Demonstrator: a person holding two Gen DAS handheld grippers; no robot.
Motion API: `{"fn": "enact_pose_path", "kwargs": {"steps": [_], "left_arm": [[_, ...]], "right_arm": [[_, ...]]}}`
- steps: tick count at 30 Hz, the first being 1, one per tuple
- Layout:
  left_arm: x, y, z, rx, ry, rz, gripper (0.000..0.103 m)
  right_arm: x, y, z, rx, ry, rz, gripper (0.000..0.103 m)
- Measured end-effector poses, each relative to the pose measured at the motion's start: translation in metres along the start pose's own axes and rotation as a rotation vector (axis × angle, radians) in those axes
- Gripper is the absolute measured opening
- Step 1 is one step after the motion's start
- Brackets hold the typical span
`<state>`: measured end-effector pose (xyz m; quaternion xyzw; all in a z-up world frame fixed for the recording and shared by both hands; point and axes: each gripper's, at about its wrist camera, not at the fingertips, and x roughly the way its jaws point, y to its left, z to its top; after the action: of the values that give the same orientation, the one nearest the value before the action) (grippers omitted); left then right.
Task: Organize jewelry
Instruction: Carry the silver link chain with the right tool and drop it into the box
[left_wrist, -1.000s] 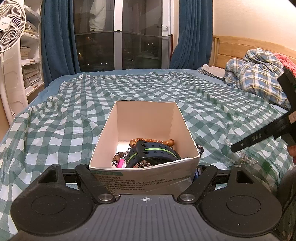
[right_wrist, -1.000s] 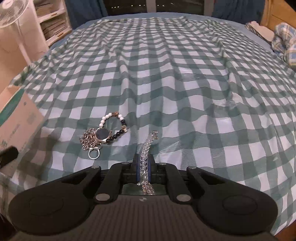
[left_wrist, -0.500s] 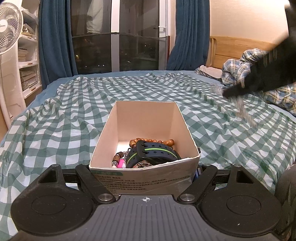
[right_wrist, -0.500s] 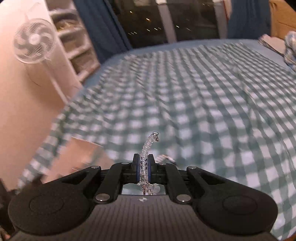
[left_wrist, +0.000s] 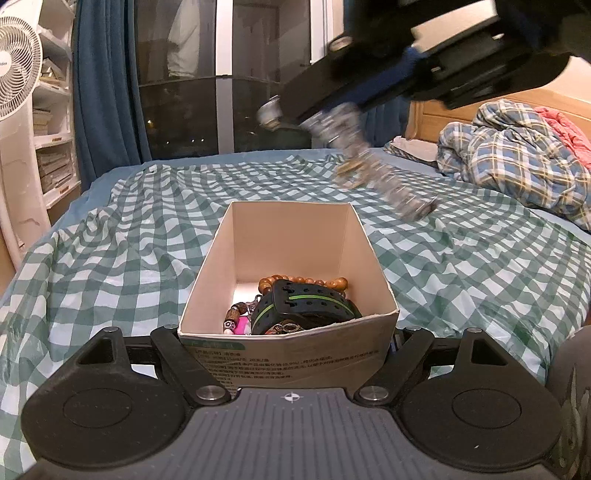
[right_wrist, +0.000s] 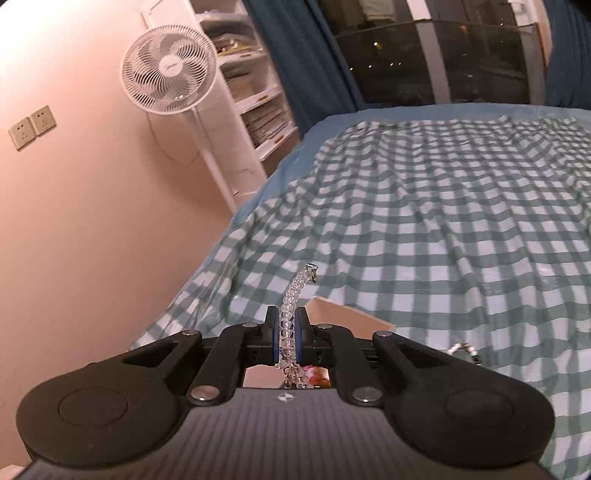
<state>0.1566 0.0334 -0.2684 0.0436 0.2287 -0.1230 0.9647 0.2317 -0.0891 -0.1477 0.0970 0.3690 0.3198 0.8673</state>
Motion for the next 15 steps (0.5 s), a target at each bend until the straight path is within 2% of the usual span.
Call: {"fn": "enact_pose_path", "kwargs": {"steps": [9, 12, 15], "left_arm": [[-0.006, -0.004, 0.003, 0.022, -0.034, -0.004, 0.056], [-0.002, -0.003, 0.001, 0.021, -0.021, 0.009, 0.056], [0.002, -0.001, -0.001, 0.02, -0.003, 0.034, 0.056]], "right_arm": [[0.016, 0.005, -0.008, -0.024, 0.044, 0.001, 0.103], [0.01, -0.006, -0.006, -0.035, 0.015, -0.053, 0.103], [0.005, -0.032, -0.011, -0.019, 0.013, -0.146, 0.103]]}}
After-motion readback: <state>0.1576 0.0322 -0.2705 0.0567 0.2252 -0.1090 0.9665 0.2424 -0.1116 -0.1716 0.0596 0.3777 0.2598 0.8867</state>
